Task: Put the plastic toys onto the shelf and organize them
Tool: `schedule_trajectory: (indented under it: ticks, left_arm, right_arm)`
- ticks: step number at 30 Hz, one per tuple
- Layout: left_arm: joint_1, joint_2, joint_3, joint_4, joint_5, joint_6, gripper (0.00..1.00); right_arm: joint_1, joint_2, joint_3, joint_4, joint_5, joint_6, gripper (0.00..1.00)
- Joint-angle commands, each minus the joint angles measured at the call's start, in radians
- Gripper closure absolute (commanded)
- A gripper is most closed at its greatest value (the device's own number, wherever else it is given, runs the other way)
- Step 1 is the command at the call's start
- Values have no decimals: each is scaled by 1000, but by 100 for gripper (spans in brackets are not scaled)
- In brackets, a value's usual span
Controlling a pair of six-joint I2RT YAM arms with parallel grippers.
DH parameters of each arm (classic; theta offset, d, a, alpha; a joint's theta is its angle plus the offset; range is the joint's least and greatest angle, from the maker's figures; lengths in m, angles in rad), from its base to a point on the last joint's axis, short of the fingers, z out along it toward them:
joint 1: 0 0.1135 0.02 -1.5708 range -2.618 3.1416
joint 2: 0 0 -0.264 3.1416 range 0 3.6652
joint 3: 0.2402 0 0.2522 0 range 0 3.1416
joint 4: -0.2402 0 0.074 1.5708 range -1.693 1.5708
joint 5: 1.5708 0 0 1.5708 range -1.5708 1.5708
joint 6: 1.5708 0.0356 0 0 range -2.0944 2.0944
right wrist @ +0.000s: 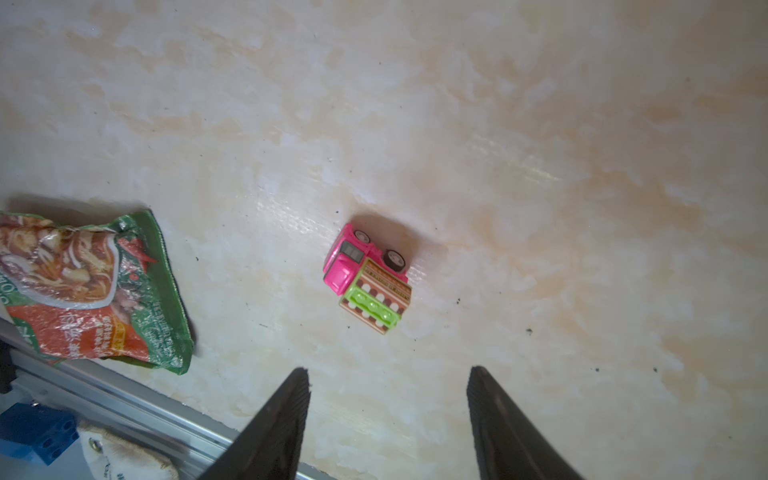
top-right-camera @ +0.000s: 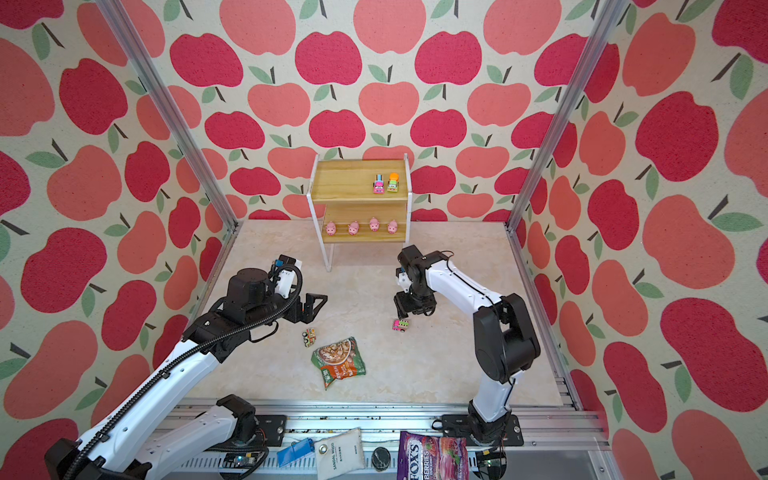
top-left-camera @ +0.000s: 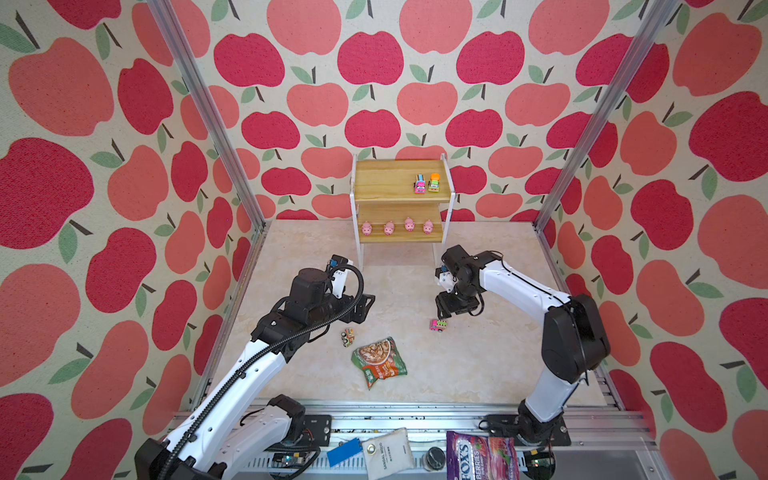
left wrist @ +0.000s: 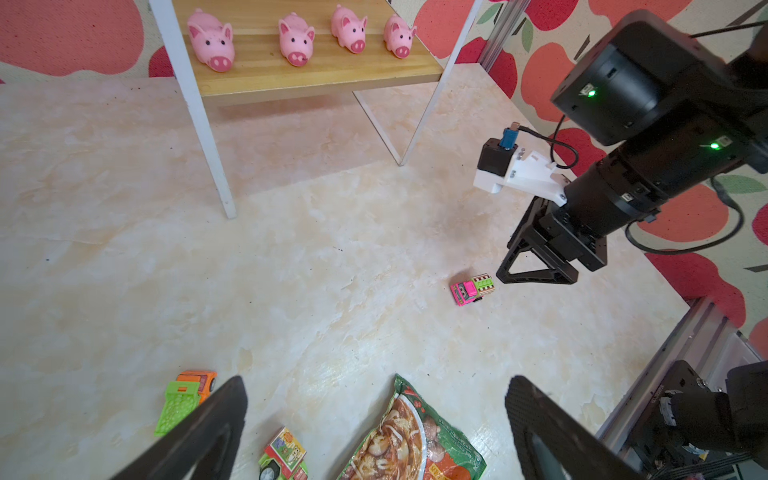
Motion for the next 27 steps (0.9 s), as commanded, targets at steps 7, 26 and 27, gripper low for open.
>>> schedule_trajectory:
  ticks: [7, 26, 27]
  left_arm:
    - [-171, 89, -9, 77, 43, 127, 1]
    - [-244, 758, 135, 510, 426, 666, 6]
    - [-241, 789, 152, 513, 430, 678, 10]
  right_arm:
    - [-28, -388, -364, 349, 2, 172, 35]
    - [-179, -629, -636, 580, -160, 180, 43]
    - [-181, -638, -643, 584, -155, 181, 43]
